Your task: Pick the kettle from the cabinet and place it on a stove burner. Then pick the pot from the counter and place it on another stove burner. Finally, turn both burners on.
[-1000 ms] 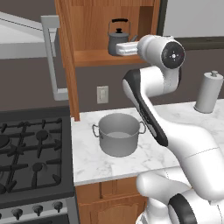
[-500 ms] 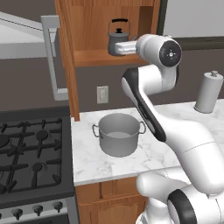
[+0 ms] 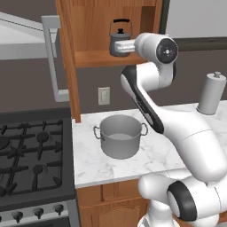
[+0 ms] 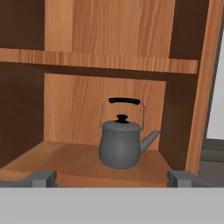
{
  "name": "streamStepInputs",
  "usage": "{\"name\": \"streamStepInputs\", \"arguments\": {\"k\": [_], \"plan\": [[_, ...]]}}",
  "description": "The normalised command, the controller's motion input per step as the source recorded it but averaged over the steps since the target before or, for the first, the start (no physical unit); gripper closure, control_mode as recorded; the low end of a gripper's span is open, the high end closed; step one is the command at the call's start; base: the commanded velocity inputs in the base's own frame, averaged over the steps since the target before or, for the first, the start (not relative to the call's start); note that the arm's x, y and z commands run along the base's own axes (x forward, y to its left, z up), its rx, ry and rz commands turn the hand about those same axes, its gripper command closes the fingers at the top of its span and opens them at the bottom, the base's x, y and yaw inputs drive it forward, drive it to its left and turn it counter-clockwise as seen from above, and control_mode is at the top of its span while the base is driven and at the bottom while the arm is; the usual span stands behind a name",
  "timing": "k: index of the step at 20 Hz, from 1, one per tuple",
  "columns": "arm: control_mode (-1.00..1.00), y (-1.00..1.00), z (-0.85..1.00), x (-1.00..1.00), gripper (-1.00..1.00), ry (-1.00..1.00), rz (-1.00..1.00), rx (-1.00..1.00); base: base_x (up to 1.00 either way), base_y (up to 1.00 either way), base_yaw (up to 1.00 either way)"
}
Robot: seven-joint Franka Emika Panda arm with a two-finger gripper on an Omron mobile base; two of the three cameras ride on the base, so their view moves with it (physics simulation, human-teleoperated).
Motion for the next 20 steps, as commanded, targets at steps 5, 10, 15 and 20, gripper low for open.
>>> {"name": "streamStepInputs", "arguments": {"k": [5, 10, 15, 20], "plan": [[-1.00, 0.07, 0.00, 0.35, -1.00, 0.00, 0.00, 0.00, 0.00, 0.00, 0.00], [-1.00, 0.13, 0.00, 0.35, -1.00, 0.00, 0.00, 0.00, 0.00, 0.00, 0.00], [-1.00, 0.09, 0.00, 0.37, -1.00, 0.00, 0.00, 0.00, 0.00, 0.00, 0.00], [-1.00, 0.00, 0.00, 0.38, -1.00, 0.00, 0.00, 0.00, 0.00, 0.00, 0.00]]}}
